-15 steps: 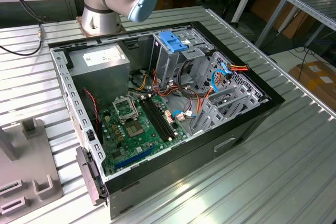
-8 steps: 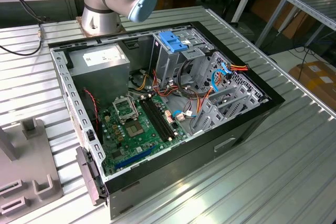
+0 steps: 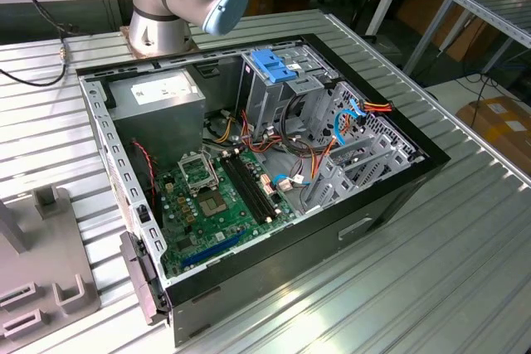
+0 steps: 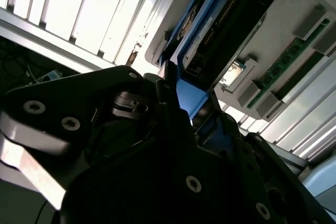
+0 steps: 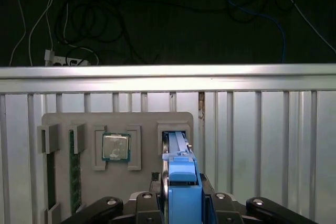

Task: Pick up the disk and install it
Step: 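Pick up the disk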

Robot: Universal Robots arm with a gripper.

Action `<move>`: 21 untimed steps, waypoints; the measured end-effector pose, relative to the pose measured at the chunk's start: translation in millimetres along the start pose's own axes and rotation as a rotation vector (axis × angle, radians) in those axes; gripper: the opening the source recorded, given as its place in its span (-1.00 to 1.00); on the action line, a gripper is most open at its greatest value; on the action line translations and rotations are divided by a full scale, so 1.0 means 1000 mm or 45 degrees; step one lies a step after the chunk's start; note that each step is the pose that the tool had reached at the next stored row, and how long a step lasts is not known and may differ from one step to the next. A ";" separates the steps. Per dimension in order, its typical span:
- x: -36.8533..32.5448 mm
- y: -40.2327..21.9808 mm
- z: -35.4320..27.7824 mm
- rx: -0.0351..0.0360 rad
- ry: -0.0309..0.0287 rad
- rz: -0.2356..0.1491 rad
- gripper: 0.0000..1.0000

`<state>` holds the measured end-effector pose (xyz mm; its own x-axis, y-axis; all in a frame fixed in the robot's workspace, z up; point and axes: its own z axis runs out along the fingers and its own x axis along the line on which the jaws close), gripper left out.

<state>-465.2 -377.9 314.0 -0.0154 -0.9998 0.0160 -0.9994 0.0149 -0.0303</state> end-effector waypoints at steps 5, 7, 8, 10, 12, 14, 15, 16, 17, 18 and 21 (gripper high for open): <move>0.0002 -0.0004 -0.0139 0.0000 0.0050 0.000 -0.26; 0.0004 -0.0007 -0.0226 0.0001 0.0062 0.000 -0.26; 0.0004 -0.0007 -0.0248 0.0000 0.0064 0.000 -0.26; 0.0005 -0.0009 -0.0309 0.0000 0.0066 0.000 -0.26; 0.0006 -0.0011 -0.0382 0.0001 0.0068 0.000 -0.26; 0.0007 -0.0014 -0.0461 0.0001 0.0068 0.000 -0.26; 0.0008 -0.0016 -0.0529 0.0000 0.0069 0.000 -0.26; 0.0009 -0.0018 -0.0600 0.0001 0.0068 0.000 -0.26; 0.0010 -0.0018 -0.0612 0.0001 0.0068 0.000 -0.26; 0.0010 -0.0018 -0.0617 0.0003 0.0067 0.000 -0.26; 0.0010 -0.0018 -0.0620 0.0001 0.0068 0.000 -0.26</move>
<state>-465.2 -377.8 376.0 -0.0155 -0.9997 0.0214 -0.9994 0.0148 -0.0304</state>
